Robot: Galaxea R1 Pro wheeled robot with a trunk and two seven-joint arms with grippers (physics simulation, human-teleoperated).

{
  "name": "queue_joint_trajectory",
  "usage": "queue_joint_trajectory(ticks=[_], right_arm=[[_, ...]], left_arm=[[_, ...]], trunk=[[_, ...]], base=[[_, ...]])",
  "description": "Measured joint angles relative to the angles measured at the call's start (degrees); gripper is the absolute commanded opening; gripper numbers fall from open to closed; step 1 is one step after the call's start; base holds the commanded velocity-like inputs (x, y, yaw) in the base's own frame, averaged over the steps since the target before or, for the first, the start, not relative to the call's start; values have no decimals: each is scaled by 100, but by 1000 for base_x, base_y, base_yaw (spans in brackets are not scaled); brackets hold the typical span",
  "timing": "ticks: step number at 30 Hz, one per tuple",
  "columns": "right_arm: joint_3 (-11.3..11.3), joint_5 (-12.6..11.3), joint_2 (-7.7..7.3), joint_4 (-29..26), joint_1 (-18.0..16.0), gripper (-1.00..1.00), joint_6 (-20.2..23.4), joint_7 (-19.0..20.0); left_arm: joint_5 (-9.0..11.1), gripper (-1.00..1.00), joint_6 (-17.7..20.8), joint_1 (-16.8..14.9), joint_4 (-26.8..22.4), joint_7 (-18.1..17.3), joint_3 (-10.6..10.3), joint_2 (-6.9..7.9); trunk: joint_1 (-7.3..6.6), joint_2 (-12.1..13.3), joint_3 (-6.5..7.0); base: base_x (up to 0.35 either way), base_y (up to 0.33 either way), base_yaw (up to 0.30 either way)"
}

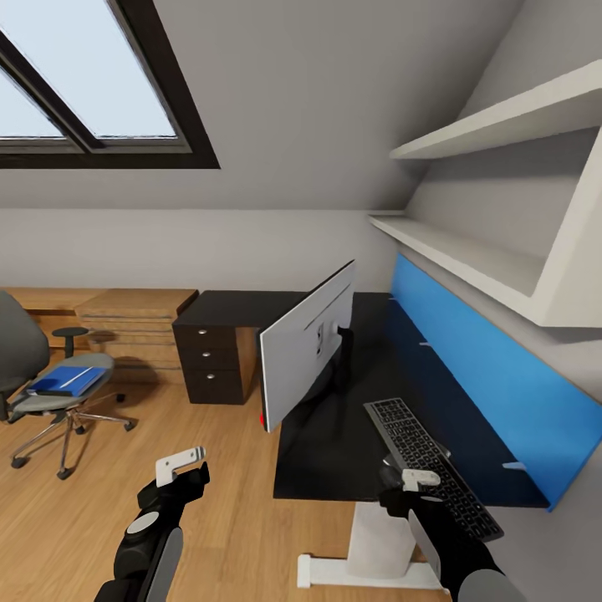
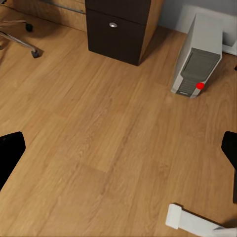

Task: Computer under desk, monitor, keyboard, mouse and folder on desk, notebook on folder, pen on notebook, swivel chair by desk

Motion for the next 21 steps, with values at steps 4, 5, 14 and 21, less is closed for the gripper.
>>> queue_joint_trajectory(ticks=[4, 5, 14, 21], right_arm=[[-7, -25, -5, 0, -5, 100, 1, 1], [-7, -28, -5, 0, -5, 100, 2, 1], [-7, -43, -7, 0, -20, 100, 27, 6], [-1, -59, 13, 0, -24, 100, 67, 15]], left_arm=[[1, 100, -1, 0, 0, 0, 0, 1], [1, 100, -1, 0, 0, 0, 0, 2], [8, 100, 0, 0, 0, -1, 1, 4], [9, 100, 0, 0, 0, -1, 1, 5]], trunk=[[0, 0, 0], [0, 0, 0], [0, 0, 0], [0, 0, 0]], base=[[6, -21, 0], [4, -58, 0], [1, -59, 0], [0, -2, 0]])
